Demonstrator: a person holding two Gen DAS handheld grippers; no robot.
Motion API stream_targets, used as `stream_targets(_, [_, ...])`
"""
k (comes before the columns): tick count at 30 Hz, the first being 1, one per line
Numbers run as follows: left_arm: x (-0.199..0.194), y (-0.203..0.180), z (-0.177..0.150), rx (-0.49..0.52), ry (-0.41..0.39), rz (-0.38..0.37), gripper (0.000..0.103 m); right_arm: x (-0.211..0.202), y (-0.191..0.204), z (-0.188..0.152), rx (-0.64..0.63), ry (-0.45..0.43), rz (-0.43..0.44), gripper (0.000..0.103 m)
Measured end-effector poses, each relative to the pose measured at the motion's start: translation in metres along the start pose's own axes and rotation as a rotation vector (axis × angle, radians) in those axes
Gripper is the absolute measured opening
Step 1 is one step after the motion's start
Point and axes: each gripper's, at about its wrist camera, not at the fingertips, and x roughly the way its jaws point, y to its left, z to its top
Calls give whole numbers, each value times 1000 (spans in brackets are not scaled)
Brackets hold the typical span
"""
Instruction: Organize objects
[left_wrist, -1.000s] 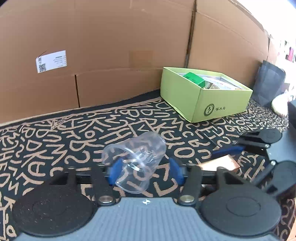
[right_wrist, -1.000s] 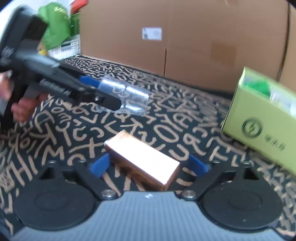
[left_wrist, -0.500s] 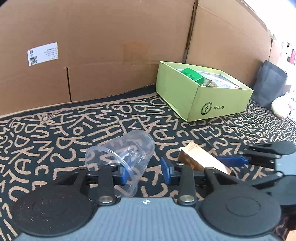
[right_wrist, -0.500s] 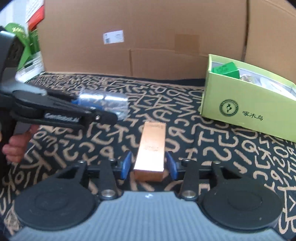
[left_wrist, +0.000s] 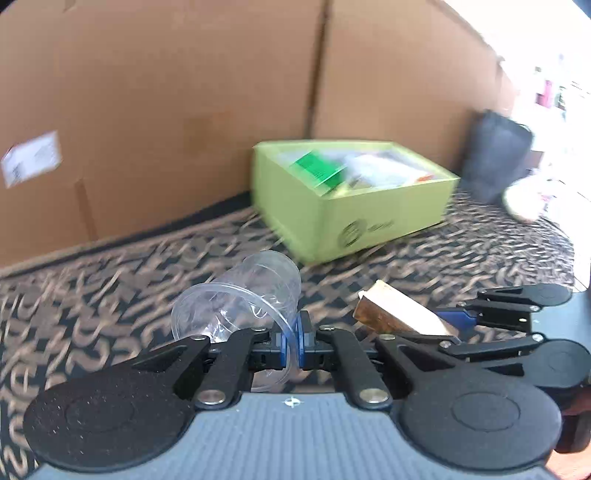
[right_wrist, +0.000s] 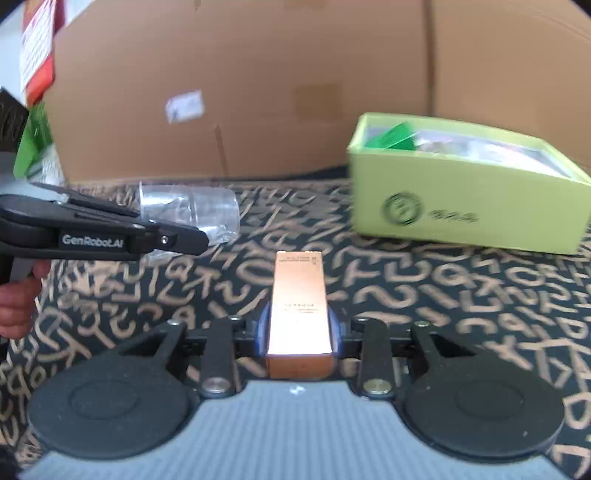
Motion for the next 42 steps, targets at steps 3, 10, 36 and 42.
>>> stream_targets(3, [3, -21, 34, 75, -38, -12, 4, -20, -21, 16, 22, -70, -51, 31])
stream_targets(10, [40, -52, 123, 59, -79, -109, 4, -29, -75, 65, 71, -215, -204, 31])
stream_targets(36, [56, -39, 79, -101, -125, -34, 98, -17, -118, 28, 143, -378, -353, 103])
stream_targets(42, [26, -50, 43, -160, -86, 49, 101, -36, -96, 18, 198, -188, -267, 103])
